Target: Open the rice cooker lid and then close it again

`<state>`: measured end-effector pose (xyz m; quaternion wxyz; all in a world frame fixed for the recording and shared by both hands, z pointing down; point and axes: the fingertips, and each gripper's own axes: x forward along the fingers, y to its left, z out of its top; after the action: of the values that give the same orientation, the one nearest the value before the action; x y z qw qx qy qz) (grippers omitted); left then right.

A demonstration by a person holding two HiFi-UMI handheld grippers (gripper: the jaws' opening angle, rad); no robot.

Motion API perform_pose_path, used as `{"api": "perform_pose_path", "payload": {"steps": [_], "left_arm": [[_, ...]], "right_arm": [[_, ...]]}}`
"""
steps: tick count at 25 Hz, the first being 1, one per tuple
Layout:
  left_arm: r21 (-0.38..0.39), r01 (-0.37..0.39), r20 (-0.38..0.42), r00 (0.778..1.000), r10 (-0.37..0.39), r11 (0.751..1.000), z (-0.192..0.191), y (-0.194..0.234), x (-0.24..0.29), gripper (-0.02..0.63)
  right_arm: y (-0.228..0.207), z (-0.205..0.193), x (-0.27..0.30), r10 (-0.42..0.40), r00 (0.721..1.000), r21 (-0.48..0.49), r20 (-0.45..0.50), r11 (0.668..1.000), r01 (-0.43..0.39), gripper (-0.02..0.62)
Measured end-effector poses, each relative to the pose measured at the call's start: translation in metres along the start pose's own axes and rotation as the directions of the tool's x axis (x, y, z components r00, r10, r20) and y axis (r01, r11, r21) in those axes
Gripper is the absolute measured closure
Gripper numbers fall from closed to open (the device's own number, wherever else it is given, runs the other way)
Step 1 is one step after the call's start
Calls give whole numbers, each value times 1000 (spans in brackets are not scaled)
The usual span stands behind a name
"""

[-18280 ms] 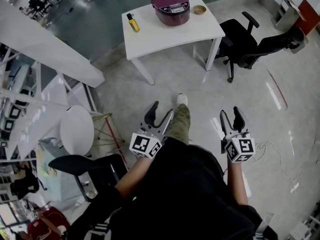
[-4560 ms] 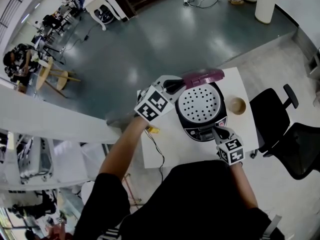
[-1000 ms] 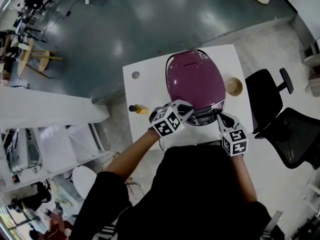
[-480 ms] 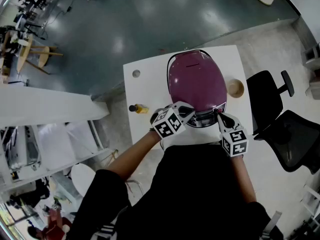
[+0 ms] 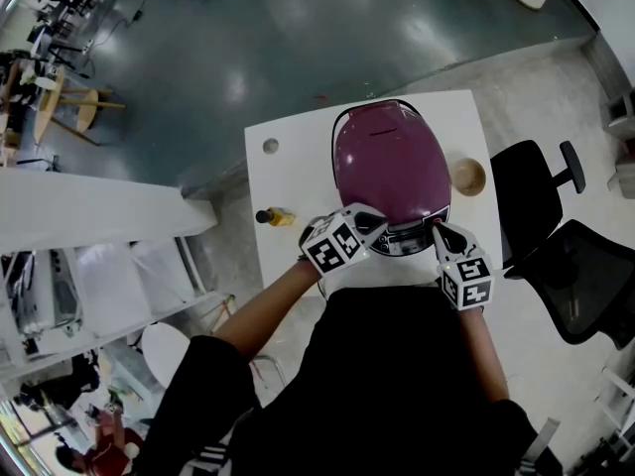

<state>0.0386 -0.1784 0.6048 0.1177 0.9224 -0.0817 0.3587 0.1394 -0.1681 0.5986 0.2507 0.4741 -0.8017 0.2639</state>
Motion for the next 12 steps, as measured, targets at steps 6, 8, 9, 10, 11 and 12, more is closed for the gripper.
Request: {"api": "perform_pose_path", "payload": {"steps": [6,8,9,10,11,12], "left_arm": [[-86,6,-9,1000,-6,996,0,1,-2,604],[-117,11,-2,1000,-12,993,0,2,-2,604],[-129,14,0,1000,-14,992,0,2,-2,604],[-137,17,1,1000,-17,990,0,2,-2,604],[-143,19,1,1000,-19,990,0,2,-2,604],[-146,20,0,1000,-20,989,0,1,-1,604]], "right_arm": [[0,3,4,11,1000,2,0,1000,-11,595],[-2,2,4,12,1000,4,-1,1000,-12,595],[-3,2,4,13,1000,5,-2,1000,-13,595],[-4,2,4,13,1000,6,-2,1000,-13,595],[-5,1,4,14,1000,6,-3,1000,-14,595],[-5,0,4,15,1000,6,-5,1000,-15,595]]}}
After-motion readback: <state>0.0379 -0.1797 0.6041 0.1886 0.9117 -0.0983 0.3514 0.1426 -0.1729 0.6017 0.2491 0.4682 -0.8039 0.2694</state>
